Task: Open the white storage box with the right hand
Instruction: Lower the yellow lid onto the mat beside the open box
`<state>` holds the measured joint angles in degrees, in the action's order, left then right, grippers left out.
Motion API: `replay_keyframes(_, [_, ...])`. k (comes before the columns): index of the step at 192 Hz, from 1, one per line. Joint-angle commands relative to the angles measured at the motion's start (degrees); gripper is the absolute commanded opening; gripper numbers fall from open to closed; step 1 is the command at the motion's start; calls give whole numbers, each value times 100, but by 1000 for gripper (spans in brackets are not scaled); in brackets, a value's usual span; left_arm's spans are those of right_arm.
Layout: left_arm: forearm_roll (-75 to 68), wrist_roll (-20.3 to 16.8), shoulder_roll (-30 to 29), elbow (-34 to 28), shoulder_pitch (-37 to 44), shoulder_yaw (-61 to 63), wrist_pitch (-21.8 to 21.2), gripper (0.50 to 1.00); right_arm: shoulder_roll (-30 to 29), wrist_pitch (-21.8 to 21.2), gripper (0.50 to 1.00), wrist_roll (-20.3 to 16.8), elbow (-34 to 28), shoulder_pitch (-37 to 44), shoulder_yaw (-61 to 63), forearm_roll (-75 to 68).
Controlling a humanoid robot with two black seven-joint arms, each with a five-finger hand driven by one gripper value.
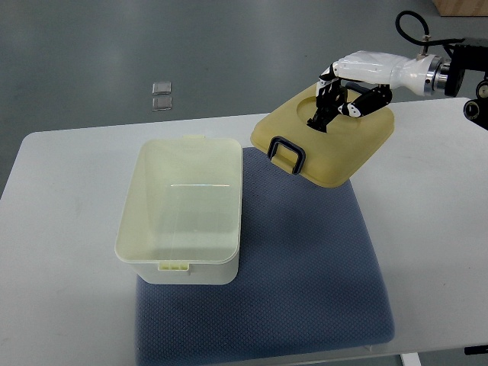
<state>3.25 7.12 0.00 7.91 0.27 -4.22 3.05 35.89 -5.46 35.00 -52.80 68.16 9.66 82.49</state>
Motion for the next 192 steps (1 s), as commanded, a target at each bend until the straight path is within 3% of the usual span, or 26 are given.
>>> replay_keyframes(1, [0,0,0,0,-1,0,-6,1000,5,71,500,0,-2,-171,-8,4])
replay_keyframes(161, [0,0,0,0,-1,0,3,1000,-654,107,500,0,77,-822,-51,39])
replay_keyframes(182, [0,0,0,0,-1,0,-6,1000,-733,107,543,0,95,-883,-25,30])
replay_keyframes(192, [0,0,0,0,-1,0,3,1000,-742,107,594,0,95,-927,-16,4])
